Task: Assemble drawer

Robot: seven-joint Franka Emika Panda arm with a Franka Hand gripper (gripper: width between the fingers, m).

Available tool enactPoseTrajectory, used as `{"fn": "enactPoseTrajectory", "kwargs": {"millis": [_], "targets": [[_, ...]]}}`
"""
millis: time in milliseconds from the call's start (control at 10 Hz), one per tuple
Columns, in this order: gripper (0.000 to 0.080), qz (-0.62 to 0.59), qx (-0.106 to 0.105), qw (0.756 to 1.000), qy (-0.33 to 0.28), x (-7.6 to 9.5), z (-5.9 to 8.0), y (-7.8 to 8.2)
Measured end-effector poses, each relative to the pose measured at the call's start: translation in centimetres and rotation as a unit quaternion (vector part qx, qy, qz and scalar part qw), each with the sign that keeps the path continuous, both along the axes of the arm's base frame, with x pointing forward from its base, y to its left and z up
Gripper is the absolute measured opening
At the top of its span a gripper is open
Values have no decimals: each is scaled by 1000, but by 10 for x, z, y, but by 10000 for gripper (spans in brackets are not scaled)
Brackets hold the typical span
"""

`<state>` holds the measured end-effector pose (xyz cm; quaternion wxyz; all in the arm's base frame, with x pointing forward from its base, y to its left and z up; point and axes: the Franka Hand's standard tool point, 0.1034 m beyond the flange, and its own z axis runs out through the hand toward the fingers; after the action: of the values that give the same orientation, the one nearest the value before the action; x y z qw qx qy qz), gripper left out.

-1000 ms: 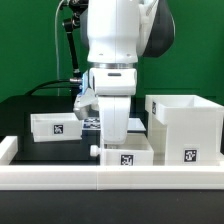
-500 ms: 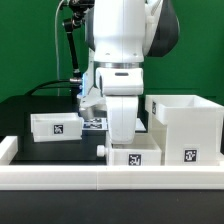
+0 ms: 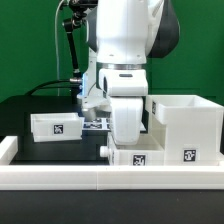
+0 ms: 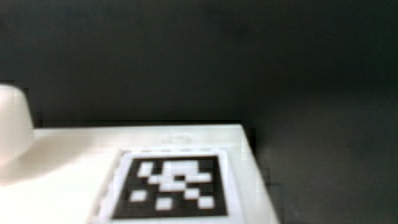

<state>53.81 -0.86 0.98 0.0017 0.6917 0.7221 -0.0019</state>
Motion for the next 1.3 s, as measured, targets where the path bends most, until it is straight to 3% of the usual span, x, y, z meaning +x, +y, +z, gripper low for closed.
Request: {"fn": "enactPoseTrajectory", "kwargs": {"millis": [600, 1300], "targets": [[42, 4, -1, 1000, 0, 0, -1, 1], [42, -33, 3, 999, 0, 1, 0, 26]]}}
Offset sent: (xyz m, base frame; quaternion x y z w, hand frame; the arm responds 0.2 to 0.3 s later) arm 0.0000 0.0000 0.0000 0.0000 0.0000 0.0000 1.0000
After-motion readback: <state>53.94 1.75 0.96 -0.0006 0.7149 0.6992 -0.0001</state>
